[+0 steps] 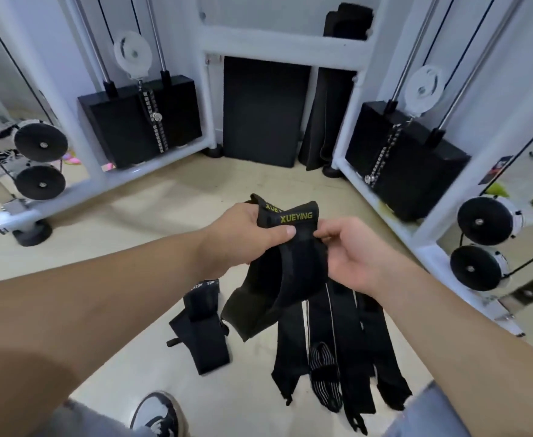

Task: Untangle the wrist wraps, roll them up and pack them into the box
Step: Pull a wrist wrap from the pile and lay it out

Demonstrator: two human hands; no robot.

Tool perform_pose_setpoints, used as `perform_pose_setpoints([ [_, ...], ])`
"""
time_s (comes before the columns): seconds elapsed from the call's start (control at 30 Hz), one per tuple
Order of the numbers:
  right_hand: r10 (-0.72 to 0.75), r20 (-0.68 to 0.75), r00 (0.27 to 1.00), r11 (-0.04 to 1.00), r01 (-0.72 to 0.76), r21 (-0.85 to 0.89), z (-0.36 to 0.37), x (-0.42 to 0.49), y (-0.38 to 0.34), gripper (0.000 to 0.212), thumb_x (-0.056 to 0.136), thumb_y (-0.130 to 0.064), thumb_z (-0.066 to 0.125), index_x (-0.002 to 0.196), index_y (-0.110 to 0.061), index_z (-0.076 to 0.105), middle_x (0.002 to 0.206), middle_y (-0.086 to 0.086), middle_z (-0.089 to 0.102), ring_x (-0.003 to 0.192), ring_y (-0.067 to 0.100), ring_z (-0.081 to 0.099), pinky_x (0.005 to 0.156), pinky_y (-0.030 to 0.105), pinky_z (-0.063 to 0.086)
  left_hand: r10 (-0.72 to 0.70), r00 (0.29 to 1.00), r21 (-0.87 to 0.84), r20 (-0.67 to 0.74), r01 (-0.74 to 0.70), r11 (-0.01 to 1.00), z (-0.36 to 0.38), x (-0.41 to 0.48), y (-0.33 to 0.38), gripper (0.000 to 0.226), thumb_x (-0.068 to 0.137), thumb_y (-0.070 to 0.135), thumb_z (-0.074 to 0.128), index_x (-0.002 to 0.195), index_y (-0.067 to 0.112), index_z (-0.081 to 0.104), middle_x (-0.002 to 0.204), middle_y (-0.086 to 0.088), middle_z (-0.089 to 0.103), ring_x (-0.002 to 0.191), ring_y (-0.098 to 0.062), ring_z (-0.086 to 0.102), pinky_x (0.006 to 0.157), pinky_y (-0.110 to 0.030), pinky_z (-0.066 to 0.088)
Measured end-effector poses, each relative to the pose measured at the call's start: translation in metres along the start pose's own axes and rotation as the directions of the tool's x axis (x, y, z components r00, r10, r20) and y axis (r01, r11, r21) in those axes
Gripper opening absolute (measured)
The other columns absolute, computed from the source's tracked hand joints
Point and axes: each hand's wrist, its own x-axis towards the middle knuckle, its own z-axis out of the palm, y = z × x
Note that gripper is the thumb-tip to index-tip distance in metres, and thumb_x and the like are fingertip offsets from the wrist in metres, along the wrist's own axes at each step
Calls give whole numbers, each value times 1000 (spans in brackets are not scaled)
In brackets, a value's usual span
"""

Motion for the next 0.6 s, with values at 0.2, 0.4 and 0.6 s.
perform_pose_setpoints([
  [0.2, 38, 177, 984, 990, -12, -143, -31, -12, -18, 46, 104, 4, 37, 140, 0, 65, 140, 24, 67, 131, 39, 65, 108, 56, 53, 2, 1000, -72, 18, -1, 997, 2, -2, 2, 17, 100, 30, 73, 113, 20, 77, 105, 3, 82, 107, -17, 76, 107, -43, 55],
  [0.4, 103, 251, 962, 924, 1, -381, -49, -2, -14, 42, 98, 0, 65, 139, 5, 61, 139, 33, 64, 123, 45, 65, 94, 48, 62, -8, 999, -90, 43, 12, 996, 9, 3, -6, 20, 100, 33, 72, 112, 17, 77, 106, 2, 82, 105, -17, 77, 106, -43, 56],
  [0.6, -89, 179, 980, 893, 158, -422, -40, 9, -13, 24, 91, -19, 74, 109, -5, 66, 88, 16, 70, 65, 21, 62, 53, 26, 52, -34, 995, -181, 94, 51, 982, 5, 11, -10, 29, 90, 21, 83, 117, 15, 76, 107, -2, 82, 102, -21, 79, 97, -41, 60],
])
